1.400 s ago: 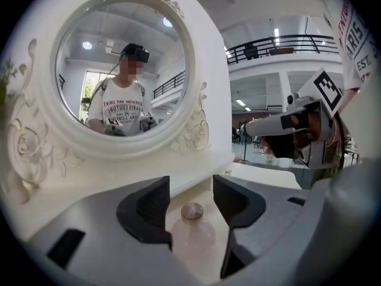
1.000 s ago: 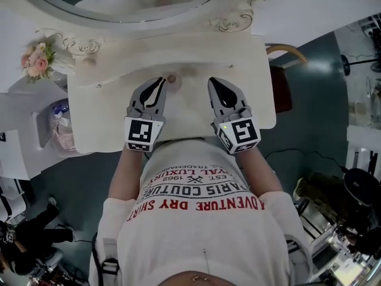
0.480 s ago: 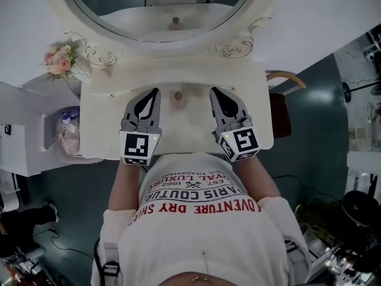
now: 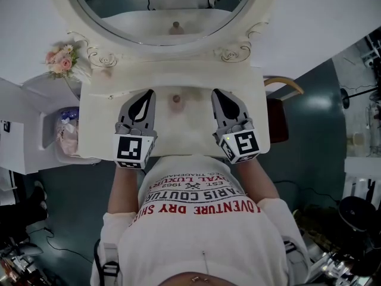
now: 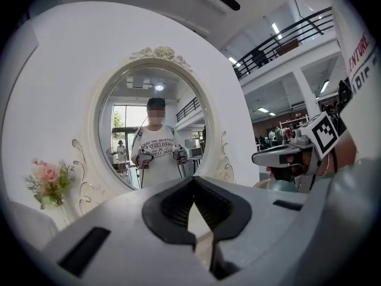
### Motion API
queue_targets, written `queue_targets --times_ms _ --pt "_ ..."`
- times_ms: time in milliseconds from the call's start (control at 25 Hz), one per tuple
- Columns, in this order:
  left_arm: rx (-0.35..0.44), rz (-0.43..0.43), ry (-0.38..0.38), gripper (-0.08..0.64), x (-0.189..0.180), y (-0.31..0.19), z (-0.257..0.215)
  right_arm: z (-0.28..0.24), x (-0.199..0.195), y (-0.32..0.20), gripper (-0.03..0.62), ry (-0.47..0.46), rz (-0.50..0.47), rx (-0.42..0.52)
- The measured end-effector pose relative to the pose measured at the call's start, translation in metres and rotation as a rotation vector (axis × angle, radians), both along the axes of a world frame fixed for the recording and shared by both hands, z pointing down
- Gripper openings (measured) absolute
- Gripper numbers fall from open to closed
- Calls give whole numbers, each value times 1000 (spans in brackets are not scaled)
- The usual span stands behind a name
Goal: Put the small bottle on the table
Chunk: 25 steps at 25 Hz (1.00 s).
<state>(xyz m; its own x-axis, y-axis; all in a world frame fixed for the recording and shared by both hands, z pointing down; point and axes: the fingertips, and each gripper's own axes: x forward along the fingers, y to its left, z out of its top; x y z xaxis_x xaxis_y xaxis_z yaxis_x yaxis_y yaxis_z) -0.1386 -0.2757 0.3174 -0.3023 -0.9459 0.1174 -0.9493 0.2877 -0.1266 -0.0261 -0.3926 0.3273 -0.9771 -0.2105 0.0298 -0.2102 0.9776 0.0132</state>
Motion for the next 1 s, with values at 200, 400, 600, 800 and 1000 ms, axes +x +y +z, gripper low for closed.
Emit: queue_targets --times_ms 200,400,600,800,1000 --pt "-5 10 -1 8 3 -2 0 3 4 2 -2 10 -4 -1" --pt "-4 30 5 8 8 -7 -3 5 7 2 -2 13 -10 4" --pt "7 39 16 8 11 -9 -4 7 12 2 -2 17 -10 -10" --pt "22 63 25 8 21 -13 -4 9 16 2 -2 20 -3 -14" --pt "9 78 23 8 29 -15 -1 7 20 1 -2 24 -8 -5"
